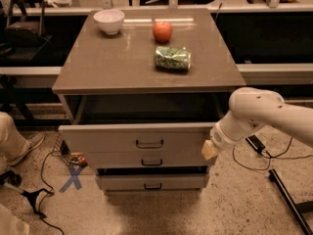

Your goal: Close top drawer

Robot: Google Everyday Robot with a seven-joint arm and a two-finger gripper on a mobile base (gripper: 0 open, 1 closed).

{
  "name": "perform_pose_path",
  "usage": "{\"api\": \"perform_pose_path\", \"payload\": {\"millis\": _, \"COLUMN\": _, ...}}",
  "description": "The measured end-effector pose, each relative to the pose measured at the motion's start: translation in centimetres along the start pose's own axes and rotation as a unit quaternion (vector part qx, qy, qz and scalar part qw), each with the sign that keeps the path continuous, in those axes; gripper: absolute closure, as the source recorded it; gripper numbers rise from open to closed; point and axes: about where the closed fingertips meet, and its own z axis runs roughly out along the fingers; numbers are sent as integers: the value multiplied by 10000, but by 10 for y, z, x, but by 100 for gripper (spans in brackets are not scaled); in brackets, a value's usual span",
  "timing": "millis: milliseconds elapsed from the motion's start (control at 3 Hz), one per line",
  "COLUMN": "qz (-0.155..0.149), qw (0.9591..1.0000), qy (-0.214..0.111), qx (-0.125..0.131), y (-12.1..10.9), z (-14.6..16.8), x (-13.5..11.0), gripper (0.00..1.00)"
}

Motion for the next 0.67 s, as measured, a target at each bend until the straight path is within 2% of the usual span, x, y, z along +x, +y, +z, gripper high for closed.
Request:
{"api": "perform_pose_path", "payload": {"millis": 333, "qz": 0, "qw": 10000, "qy": 0, "qx": 0, "y": 0, "z": 0, "x": 0, "gripper": 100}}
{"api": "perform_pose_path", "payload": {"millis": 667, "qz": 196, "qw": 9991, "qy": -358, "qx": 102, "y": -13, "z": 8, "x": -43, "gripper": 100}}
